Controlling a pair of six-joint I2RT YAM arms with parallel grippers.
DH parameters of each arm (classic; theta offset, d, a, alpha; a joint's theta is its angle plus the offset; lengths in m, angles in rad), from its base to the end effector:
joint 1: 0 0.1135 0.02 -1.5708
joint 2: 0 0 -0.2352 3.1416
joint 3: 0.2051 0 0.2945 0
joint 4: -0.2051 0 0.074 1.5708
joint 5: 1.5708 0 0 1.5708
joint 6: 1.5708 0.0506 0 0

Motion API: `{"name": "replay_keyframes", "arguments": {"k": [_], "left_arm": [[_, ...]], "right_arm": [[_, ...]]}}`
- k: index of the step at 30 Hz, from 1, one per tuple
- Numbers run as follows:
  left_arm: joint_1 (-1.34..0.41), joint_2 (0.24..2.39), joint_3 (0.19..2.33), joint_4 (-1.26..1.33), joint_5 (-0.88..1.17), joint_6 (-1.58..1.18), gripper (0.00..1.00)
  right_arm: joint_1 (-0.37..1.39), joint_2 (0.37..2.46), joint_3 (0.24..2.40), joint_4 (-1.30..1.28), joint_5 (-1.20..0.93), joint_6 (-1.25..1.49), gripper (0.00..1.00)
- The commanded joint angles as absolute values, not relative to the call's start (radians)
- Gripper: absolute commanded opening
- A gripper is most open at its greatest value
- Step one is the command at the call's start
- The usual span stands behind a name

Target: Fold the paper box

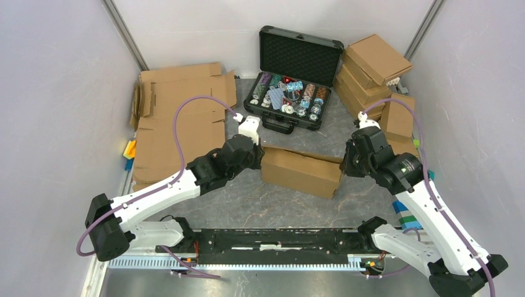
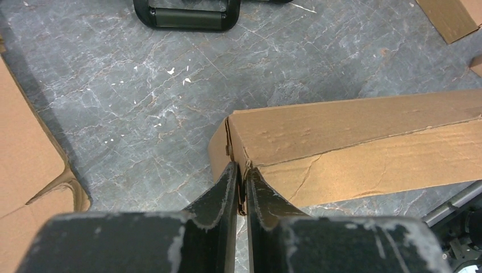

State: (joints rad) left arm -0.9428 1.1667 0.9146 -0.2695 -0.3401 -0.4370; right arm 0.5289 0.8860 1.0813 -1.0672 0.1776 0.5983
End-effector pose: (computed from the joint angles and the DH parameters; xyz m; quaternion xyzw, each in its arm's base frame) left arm 0.2059 -0.2549 0.2553 0.1314 0.8471 -0.2012 0.4740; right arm 0.1963 0.1043 0.3157 0.0628 0.9342 0.1118 0.3328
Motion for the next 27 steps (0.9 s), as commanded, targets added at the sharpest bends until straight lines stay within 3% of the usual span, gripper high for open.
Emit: {"name": "replay_keyframes", "arguments": {"k": [1,27], "left_arm": [[-0.969,1.181,0.934,-0.323,-0.349,-0.389,0.14],[-1.022,1.214,0.959,-0.343,-0.425,-0.383,0.12]], "right_arm": [[0.524,0.901,1.151,-1.068,0.127,0.679,0.19],[0.503,0.895,1.162,-1.136,0.161,0.732,0.16]]}}
